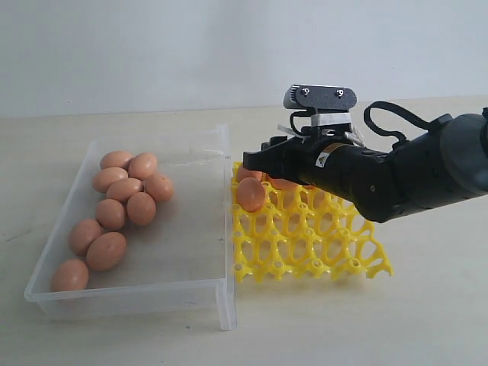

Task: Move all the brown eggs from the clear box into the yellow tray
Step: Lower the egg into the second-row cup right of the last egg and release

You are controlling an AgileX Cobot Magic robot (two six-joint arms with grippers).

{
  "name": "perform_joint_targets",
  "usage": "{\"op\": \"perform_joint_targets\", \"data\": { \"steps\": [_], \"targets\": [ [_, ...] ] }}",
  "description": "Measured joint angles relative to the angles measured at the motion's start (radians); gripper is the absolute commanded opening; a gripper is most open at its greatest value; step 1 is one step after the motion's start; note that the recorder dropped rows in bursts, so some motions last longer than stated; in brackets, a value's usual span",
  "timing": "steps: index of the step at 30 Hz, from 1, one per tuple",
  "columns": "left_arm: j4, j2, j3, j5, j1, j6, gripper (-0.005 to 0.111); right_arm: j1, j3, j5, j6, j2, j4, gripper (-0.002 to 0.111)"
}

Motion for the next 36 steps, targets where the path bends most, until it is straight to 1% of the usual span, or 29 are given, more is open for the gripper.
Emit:
{"op": "perform_joint_targets", "data": {
  "steps": [17, 19, 22, 24, 26, 29, 31, 36],
  "targets": [
    [0.000, 0.000, 0.000, 0.000, 0.000, 0.000, 0.000, 0.000, 0.000, 0.001, 0.000, 0.032, -0.001, 0.000],
    [0.000, 0.000, 0.000, 0.000, 0.000, 0.000, 0.000, 0.000, 0.000, 0.001, 0.000, 0.032, -0.008, 0.002],
    [0.000, 0.000, 0.000, 0.000, 0.000, 0.000, 0.000, 0.000, 0.000, 0.001, 0.000, 0.032, -0.019, 0.014],
    [0.000, 0.000, 0.000, 0.000, 0.000, 0.000, 0.000, 0.000, 0.000, 0.001, 0.000, 0.032, -0.022, 0.024],
    [0.000, 0.000, 0.000, 0.000, 0.000, 0.000, 0.000, 0.000, 0.000, 0.001, 0.000, 0.032, -0.023, 0.038],
    [0.000, 0.000, 0.000, 0.000, 0.000, 0.000, 0.000, 0.000, 0.000, 0.001, 0.002, 0.032, -0.023, 0.055],
    [0.000, 0.000, 0.000, 0.000, 0.000, 0.000, 0.000, 0.000, 0.000, 0.000, 0.002, 0.032, -0.023, 0.060],
    [0.000, 0.000, 0.000, 0.000, 0.000, 0.000, 0.000, 0.000, 0.000, -0.003, 0.004, 0.032, -0.023, 0.060]
  ]
}}
